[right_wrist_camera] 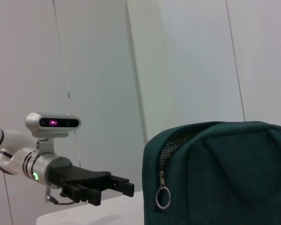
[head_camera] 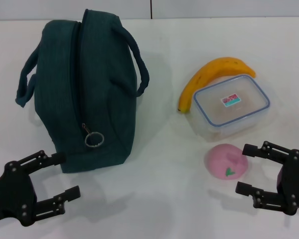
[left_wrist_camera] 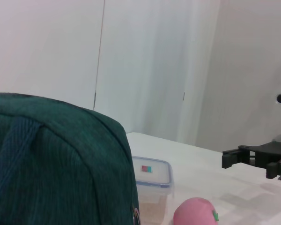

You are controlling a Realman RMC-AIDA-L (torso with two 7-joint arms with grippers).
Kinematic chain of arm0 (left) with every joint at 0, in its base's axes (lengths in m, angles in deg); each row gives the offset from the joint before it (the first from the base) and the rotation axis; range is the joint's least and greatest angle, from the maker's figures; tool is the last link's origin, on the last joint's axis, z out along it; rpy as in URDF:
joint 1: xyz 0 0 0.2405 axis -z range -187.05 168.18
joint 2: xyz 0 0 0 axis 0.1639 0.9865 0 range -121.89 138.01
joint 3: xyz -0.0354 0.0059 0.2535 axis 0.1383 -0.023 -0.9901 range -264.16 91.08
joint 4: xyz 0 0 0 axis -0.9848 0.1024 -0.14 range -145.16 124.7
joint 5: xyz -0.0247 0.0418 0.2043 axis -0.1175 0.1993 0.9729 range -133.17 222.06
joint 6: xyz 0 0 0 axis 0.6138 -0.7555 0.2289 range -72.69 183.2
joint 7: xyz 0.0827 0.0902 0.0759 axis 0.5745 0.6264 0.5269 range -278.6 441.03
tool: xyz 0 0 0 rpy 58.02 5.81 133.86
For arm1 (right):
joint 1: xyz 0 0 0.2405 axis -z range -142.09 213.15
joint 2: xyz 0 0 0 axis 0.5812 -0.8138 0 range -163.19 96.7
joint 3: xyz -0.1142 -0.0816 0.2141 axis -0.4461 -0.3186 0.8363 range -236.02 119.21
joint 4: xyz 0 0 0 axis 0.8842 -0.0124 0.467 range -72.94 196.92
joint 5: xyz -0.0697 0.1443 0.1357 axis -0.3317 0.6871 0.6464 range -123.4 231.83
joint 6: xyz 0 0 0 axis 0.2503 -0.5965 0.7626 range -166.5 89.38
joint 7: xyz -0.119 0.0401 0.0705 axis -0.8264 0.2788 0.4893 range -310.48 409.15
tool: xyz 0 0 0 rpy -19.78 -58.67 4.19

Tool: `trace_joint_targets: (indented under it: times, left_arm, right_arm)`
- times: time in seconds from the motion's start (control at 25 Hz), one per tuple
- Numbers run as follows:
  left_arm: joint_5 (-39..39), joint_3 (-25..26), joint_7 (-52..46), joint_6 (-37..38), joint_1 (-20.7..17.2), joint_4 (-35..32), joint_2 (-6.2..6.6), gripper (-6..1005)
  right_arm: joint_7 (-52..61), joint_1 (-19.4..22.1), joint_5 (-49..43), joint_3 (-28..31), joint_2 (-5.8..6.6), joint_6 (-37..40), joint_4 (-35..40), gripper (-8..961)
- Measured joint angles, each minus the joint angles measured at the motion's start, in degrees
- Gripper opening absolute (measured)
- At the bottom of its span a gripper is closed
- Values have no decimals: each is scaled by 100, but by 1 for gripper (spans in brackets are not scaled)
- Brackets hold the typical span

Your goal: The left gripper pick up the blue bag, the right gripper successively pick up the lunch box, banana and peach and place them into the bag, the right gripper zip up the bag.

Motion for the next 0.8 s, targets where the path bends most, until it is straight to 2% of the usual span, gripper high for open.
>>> trace_joint_targets:
  times: [0.28, 0.4, 0.52, 0.72, 0.8]
  left_arm:
    - [-5, 0, -74, -1, -21, 0, 1, 803]
    - [-17, -1, -507, 57, -1, -26, 33, 803]
    - [-139, -1, -1369, 244, 95, -45, 169, 802]
    - [-579, 18, -2935, 386, 267, -127, 488, 802]
    - [-661, 80, -3353, 391, 321, -263, 566, 802]
  right_arm:
    - [0, 0, 1, 19, 0, 9, 0, 785]
    - [0, 0, 41, 19, 0, 9, 0, 785]
    - [0, 0, 63, 16, 0, 16, 0, 785]
    - [0, -1, 66, 16, 0, 66, 0, 785]
    - [0, -1, 67, 16, 0, 74, -3, 784]
